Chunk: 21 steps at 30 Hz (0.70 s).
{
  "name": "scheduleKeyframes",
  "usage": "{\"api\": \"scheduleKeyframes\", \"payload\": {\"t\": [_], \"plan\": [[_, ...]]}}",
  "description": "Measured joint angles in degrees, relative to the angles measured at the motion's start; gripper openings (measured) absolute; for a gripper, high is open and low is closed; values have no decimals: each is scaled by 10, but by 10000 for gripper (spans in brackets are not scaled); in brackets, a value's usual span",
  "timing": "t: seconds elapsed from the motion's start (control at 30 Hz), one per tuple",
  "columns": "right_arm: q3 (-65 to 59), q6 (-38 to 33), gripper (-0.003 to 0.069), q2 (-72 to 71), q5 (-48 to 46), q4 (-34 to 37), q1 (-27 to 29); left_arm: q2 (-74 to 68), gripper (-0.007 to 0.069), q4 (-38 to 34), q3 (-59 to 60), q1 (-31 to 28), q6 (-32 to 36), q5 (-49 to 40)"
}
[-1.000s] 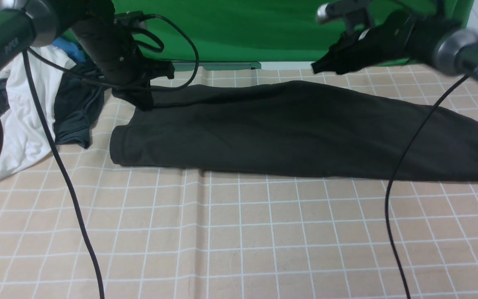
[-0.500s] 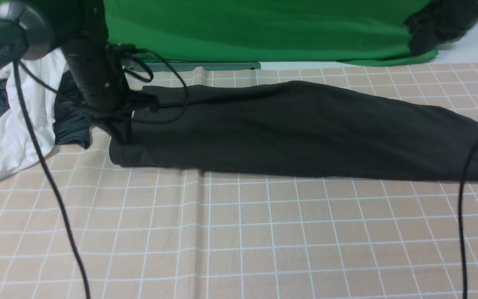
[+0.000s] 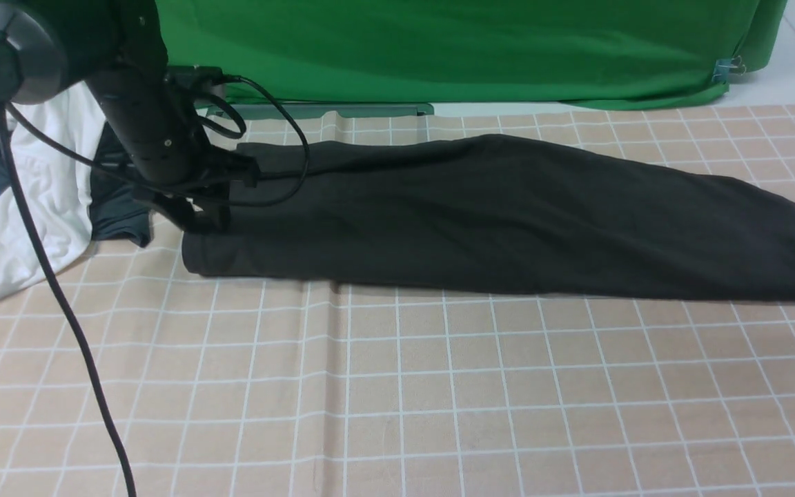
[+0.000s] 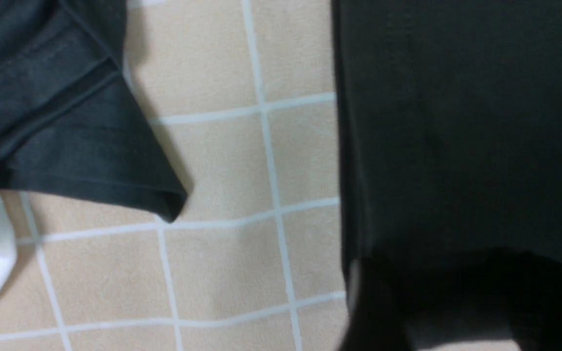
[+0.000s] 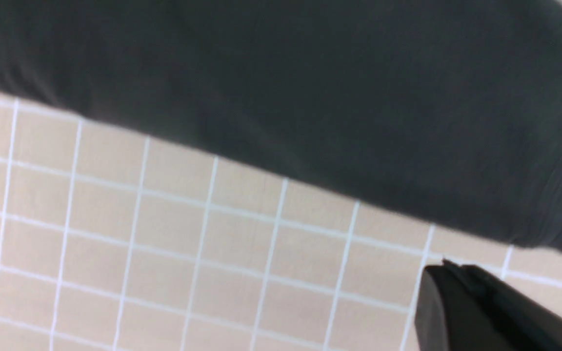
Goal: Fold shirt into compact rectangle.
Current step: 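Pull the folded dark garment lengthwise by its ends to straighten it flat on the table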
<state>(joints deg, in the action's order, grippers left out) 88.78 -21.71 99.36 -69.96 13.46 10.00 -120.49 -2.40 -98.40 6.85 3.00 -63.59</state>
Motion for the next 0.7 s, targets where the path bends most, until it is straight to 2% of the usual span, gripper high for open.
{"api": "scheduleKeyframes", "payload": {"t": [0.07,0.17,0.23,0.3,0.4,0.43,0.47,0.5,0.53,0.67,0.7], "plan": [[-19,1,34,-1,0,-2,0,-12,521,8,0,0,-6,5],[-53,34,38,1,9,-41,0,-35,632,1,0,0,-10,14],[-75,82,57,1,30,-86,1,-48,654,-7,0,0,-10,19],[-91,120,106,1,57,-114,5,-55,641,-16,-1,-1,-10,22],[-104,139,194,1,83,-125,9,-58,584,-24,-2,-2,-10,18],[-110,145,285,2,97,-127,13,-62,511,-30,-5,-2,-10,13],[-111,146,297,3,98,-128,13,-63,489,-32,-6,-2,-10,12],[-111,150,398,7,114,-129,17,-65,379,-41,-7,-3,-10,10],[-111,151,447,13,121,-130,17,-66,324,-45,-8,-3,-9,8],[-111,161,551,47,154,-135,18,-67,90,-52,-12,0,8,5],[-111,164,559,56,165,-135,18,-66,71,-51,-12,0,10,5]]}}
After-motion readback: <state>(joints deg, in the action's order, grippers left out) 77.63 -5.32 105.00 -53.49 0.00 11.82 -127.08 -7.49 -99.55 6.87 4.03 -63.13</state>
